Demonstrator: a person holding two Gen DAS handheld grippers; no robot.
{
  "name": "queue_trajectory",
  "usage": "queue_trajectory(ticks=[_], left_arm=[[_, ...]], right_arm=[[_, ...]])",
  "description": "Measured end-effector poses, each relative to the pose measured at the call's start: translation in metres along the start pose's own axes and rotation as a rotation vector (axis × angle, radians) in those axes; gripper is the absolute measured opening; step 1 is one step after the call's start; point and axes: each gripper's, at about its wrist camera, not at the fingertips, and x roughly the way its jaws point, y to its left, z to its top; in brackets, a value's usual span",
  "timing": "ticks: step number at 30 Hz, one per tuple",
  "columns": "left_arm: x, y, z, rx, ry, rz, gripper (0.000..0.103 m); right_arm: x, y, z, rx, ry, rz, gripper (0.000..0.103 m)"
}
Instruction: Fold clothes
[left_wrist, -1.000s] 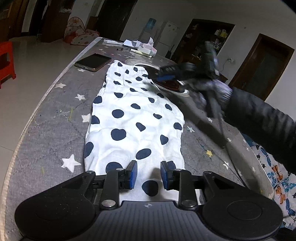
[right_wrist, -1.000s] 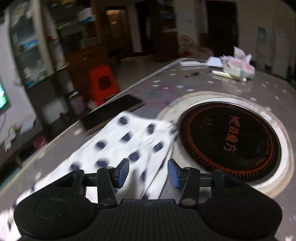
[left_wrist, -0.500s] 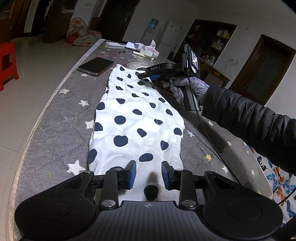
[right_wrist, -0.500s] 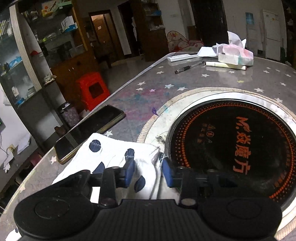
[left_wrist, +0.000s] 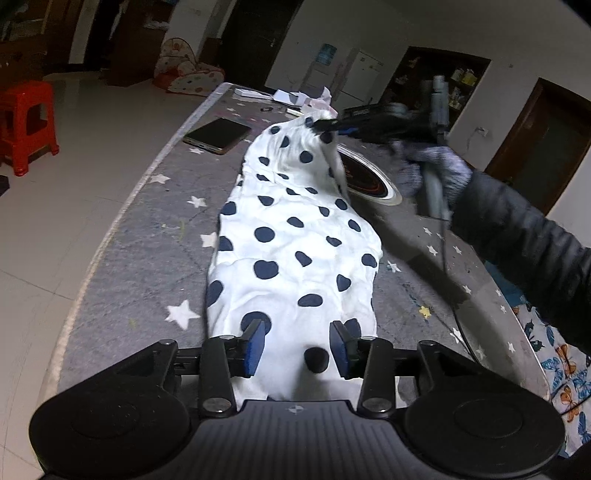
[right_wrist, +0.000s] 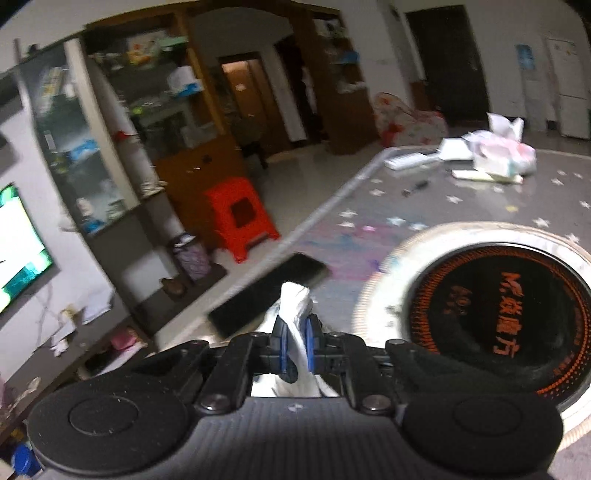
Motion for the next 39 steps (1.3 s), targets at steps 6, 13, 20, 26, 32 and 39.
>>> queue_trajectory(ticks=[6,13,20,26,32,39], left_arm=[[-0.009,0.007,-0.013,-0.029,0.0,0.04,0.044],[-0.017,0.014,-0.026,-0.056,-0.013,0.06,0.044],[-0.021,0.02,-0.036,-0.088,-0.023,0.06,0.044],[-0.032,0.029,-0.038,-0.116,-0.056,0.082,0.044],[-0.055,0.043,-0.031,-0.133,-0.113,0.145,0.044],[-0.074,0.041,-0.012,-0.098,-0.198,0.147,0.046]], right_arm=[[-0.05,0.05,-0.018,-0.056,0.007,0.14,0.009],[-0.099,0.099,-0.055,-0.107,0.039,0.295,0.009],[-0.143,0.147,-0.099,-0.199,0.078,0.48,0.009],[-0.156,0.18,-0.142,-0.449,0.152,0.509,0.009],[-0.182,0.212,-0.188,-0.8,0.156,0.494,0.01],[-0.199,0.237,-0.233,-1.035,0.231,0.503,0.02]])
